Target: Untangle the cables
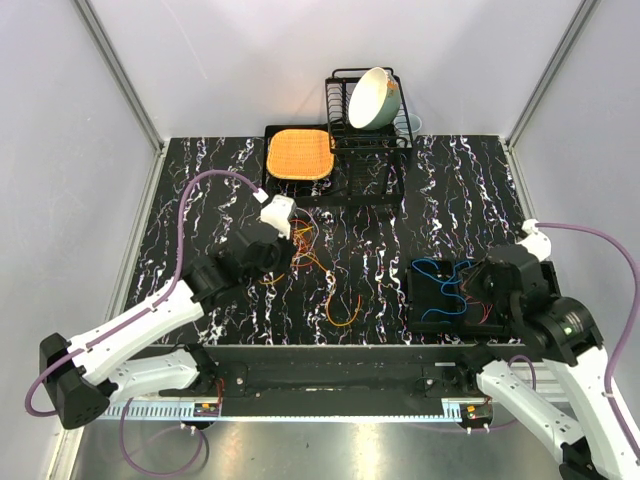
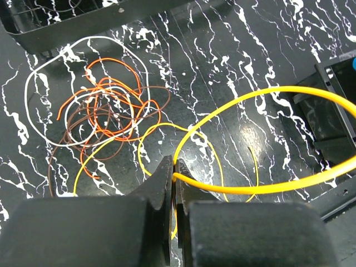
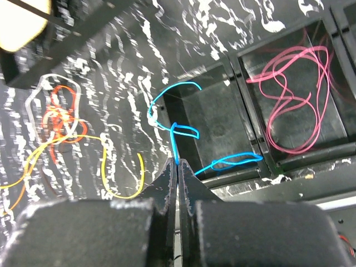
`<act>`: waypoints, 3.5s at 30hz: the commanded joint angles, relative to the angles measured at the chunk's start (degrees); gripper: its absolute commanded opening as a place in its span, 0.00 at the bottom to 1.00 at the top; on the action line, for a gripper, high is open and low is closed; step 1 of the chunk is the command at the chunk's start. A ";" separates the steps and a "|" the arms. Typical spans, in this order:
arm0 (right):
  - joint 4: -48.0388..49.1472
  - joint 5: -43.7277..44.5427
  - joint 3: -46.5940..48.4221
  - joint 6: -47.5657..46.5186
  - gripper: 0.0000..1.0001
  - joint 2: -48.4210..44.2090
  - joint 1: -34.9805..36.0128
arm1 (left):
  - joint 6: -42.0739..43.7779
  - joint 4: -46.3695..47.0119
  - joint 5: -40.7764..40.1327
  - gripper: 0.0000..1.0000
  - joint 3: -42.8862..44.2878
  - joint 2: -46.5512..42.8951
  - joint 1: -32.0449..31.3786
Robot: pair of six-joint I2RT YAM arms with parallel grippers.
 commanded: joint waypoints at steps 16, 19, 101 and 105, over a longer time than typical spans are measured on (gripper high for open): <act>7.91 3.60 -7.64 7.00 0.00 10.91 0.25 | -0.07 2.14 -2.03 0.00 0.44 -0.60 -0.97; 11.60 3.87 -7.46 6.12 0.00 14.16 0.16 | 0.02 1.88 -2.12 0.00 0.44 -0.78 -0.88; 51.43 -73.39 0.36 -17.08 0.64 14.87 -6.96 | -21.34 23.06 66.79 0.00 15.21 18.73 3.95; 50.46 -71.19 0.45 -18.40 0.64 14.61 -6.87 | -21.69 23.41 66.88 0.00 15.21 18.56 3.95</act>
